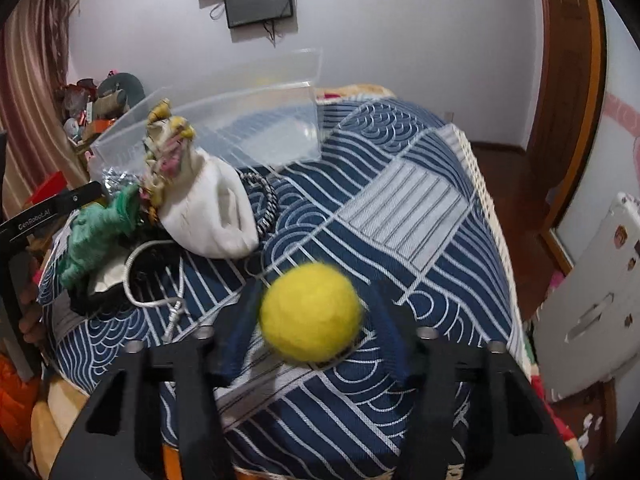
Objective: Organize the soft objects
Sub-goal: 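Grasp the yellow-green sponge with left tool while right tool grasps the felt ball, then drop the felt ball in the clear box with right tool while left tool drops sponge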
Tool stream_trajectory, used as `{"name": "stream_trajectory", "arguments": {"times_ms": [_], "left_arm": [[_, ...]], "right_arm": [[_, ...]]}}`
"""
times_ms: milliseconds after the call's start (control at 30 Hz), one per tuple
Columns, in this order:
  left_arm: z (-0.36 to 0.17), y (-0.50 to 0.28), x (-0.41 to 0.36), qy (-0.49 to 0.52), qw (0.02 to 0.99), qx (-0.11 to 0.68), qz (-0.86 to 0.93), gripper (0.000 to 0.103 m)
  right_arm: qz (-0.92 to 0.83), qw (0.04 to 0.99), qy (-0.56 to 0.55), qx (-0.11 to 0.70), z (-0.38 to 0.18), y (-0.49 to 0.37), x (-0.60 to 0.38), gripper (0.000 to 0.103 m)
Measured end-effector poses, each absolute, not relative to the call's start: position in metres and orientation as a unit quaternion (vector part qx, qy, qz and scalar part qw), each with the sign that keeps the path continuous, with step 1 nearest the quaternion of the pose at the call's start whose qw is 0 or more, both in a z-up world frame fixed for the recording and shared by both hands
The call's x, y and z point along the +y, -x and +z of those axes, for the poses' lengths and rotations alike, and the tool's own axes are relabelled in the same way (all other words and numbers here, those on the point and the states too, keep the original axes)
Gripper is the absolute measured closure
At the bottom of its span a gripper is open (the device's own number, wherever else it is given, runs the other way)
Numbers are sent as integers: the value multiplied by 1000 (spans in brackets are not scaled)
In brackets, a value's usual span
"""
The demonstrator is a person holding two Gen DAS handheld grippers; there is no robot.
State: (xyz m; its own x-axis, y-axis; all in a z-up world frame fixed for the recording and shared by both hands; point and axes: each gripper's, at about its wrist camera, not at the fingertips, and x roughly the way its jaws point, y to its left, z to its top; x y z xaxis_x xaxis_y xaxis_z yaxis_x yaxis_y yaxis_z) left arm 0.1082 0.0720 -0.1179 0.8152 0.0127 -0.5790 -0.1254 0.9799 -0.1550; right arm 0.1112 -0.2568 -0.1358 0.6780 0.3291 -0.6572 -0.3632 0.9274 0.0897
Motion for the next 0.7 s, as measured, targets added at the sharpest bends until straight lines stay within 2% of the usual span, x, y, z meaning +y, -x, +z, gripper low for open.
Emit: {"name": "stream_trajectory", "arguments": {"times_ms": [33, 200, 700], "left_arm": [[-119, -108, 71, 93, 948, 302, 34, 40], [-113, -101, 62, 79, 953, 290, 37, 45], [-51, -81, 63, 77, 978, 189, 31, 45]], "right_arm": [[194, 914, 18, 355, -136, -112, -257, 60], [193, 921, 17, 338, -127, -107, -260, 61], [212, 950, 8, 229, -57, -125, -234, 61]]}}
